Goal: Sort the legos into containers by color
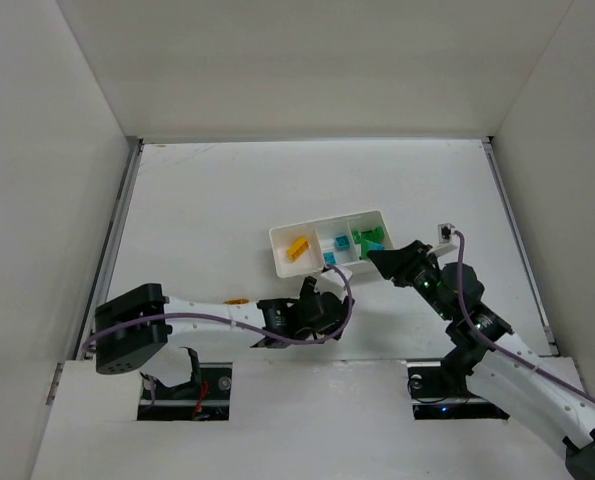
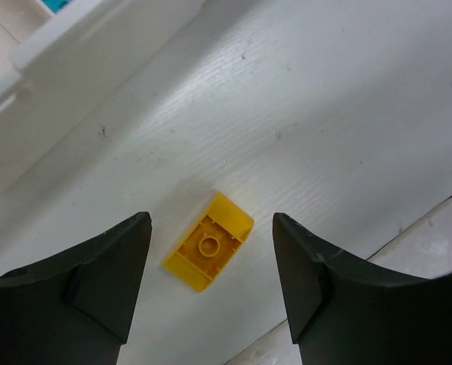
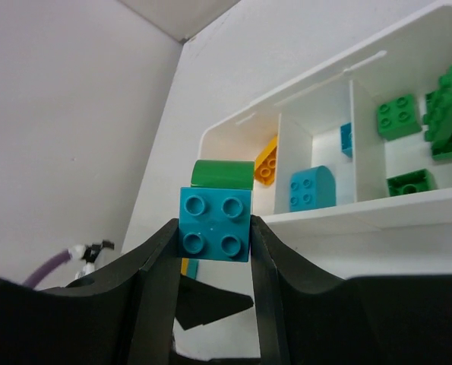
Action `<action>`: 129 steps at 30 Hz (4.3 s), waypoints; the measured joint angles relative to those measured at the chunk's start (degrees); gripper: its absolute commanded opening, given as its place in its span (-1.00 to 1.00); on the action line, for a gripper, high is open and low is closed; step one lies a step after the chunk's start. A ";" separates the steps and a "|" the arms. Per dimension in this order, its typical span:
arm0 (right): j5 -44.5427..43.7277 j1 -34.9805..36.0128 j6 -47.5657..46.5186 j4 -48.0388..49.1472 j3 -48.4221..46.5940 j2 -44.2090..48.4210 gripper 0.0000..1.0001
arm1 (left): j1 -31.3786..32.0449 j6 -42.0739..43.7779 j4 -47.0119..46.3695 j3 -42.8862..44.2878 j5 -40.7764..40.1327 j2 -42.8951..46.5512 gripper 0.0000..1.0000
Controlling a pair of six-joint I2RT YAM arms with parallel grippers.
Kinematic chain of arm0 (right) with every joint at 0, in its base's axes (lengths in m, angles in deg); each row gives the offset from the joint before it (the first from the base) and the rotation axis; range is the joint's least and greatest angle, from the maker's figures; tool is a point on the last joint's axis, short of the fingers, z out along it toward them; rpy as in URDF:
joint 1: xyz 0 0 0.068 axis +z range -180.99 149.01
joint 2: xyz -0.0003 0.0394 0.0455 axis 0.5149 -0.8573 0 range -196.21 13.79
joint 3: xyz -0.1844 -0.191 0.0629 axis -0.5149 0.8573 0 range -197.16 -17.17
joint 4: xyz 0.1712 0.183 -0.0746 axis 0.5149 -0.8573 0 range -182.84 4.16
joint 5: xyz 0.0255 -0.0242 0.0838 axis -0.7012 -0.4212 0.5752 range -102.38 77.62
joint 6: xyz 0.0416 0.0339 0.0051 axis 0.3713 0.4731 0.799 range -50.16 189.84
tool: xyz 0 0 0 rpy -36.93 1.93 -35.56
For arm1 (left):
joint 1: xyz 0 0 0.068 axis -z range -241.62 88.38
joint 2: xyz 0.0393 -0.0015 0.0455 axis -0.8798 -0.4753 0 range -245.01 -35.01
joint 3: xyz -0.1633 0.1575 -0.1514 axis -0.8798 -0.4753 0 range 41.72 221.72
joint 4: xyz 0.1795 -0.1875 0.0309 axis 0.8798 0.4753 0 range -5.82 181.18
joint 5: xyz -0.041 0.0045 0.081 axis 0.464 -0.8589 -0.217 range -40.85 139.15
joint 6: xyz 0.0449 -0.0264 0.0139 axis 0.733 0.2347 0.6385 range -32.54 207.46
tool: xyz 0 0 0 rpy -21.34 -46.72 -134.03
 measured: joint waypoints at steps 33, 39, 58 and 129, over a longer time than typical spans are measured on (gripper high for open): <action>0.92 -3.26 -0.59 -3.34 1.33 2.75 -0.46 | 6.27 10.80 0.55 0.52 -4.46 -8.76 -0.78; 0.94 -3.26 -0.85 -3.67 1.36 3.19 -0.46 | 3.72 10.60 1.49 -1.11 -6.60 5.49 -0.75; 0.92 -1.95 -0.55 -2.80 2.27 0.52 -0.47 | -27.47 4.48 -3.80 3.67 -0.83 3.06 0.03; 13.86 -0.44 19.39 30.25 -0.50 -19.78 -0.45 | -27.52 -39.69 -52.19 -18.84 18.25 13.51 -0.75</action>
